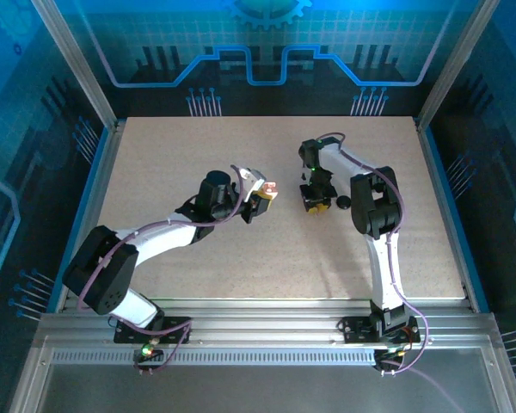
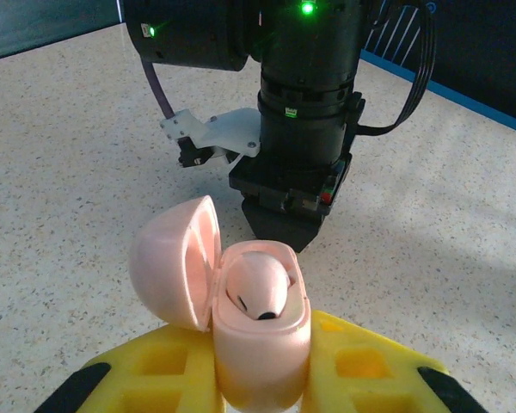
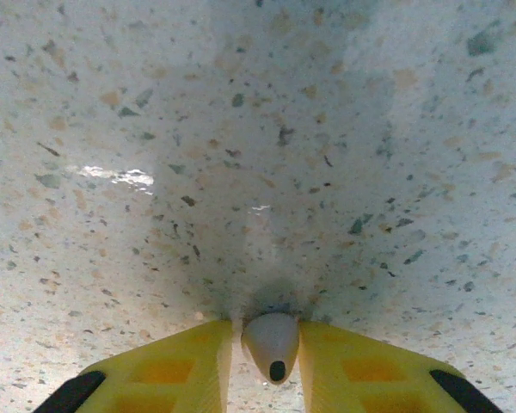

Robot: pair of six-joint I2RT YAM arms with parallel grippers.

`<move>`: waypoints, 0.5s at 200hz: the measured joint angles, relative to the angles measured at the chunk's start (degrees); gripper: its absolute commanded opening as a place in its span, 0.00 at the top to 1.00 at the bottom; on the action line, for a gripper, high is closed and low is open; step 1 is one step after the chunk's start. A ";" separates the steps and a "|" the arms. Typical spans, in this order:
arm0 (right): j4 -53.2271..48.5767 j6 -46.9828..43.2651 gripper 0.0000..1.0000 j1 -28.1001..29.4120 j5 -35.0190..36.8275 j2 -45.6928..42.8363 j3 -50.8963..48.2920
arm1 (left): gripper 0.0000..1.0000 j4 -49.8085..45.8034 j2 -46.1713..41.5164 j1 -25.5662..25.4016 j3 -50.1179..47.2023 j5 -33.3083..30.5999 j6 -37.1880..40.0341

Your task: Insert the wireless bluetooth earbuds into the charging case

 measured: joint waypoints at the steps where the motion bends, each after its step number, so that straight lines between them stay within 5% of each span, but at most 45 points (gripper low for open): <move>1: 0.00 0.00 0.73 0.02 0.07 0.00 0.00 | 0.79 -0.07 0.00 0.00 0.02 0.02 0.00; 100: 0.70 -0.26 0.77 2.64 5.40 -0.24 -0.15 | 0.79 -1.81 -0.17 0.00 0.17 0.00 0.02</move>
